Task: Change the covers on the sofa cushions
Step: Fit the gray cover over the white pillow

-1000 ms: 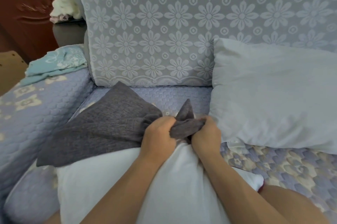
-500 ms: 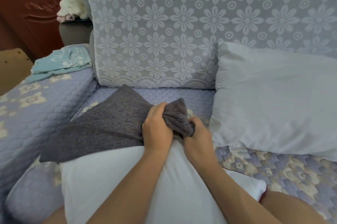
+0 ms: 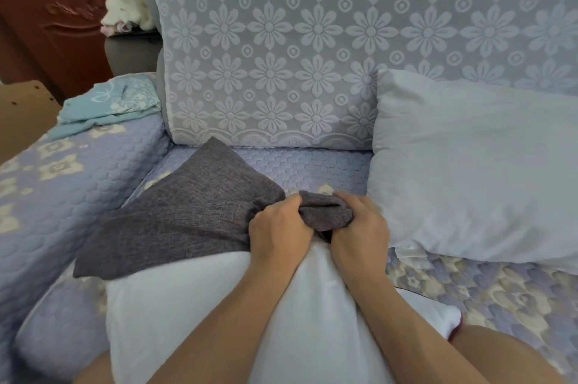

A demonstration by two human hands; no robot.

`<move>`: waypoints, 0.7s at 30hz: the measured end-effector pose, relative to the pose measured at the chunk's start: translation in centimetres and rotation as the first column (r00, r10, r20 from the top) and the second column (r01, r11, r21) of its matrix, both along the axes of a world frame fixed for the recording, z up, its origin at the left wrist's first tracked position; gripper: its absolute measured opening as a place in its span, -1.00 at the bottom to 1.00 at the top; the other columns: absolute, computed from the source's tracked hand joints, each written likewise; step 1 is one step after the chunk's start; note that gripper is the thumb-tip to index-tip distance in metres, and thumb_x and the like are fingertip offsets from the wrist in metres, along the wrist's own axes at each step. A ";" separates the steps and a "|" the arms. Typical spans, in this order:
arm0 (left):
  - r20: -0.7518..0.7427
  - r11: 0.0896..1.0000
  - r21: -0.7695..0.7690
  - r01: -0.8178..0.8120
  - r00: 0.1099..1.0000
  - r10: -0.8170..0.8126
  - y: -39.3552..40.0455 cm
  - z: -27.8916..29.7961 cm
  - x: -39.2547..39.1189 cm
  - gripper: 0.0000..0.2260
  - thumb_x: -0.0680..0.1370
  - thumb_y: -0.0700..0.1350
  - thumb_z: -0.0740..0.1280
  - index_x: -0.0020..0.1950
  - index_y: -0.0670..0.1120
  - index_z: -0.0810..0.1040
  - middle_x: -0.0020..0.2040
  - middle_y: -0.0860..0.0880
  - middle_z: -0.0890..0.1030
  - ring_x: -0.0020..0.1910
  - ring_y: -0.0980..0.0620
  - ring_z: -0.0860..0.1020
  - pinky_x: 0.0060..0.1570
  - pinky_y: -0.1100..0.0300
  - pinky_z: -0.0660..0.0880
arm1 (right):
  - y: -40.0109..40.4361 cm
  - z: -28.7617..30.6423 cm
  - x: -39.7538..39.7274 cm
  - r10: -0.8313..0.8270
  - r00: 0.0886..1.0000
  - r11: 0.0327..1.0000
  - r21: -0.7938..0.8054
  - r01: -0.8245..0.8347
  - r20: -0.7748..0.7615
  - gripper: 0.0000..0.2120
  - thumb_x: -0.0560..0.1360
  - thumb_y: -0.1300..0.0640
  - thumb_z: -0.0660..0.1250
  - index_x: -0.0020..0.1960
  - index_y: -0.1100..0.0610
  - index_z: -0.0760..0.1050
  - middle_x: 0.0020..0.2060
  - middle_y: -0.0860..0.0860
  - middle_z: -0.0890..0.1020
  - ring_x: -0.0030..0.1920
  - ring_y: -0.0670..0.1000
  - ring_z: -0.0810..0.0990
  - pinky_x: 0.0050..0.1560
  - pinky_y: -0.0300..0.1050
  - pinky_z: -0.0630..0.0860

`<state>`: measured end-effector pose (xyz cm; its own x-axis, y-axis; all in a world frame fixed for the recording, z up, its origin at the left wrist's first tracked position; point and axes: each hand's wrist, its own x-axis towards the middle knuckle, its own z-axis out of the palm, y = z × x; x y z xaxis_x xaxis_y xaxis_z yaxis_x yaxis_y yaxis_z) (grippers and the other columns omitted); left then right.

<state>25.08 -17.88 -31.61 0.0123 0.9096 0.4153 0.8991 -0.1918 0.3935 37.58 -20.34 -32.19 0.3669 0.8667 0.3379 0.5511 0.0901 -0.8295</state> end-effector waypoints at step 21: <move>0.897 0.658 -0.362 0.661 0.440 0.051 0.5 2.3 -4.3 -0.50 0.28 -0.44 0.32 0.20 -0.19 0.60 0.00 -0.21 0.67 0.03 -0.16 0.63 0.08 0.00 0.53 | 0.9 0.7 0.6 0.193 0.950 0.965 -0.126 -0.229 -0.247 -0.70 0.30 0.35 0.24 -0.11 0.03 0.55 -0.30 -0.08 0.64 -0.23 -0.04 0.57 -0.17 -0.08 0.47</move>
<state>20.78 -17.42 -29.31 0.3539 0.9110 -0.2119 0.0296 0.2156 0.9760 38.18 -19.46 -31.47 0.2224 0.9669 0.1250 0.3255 0.0472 -0.9443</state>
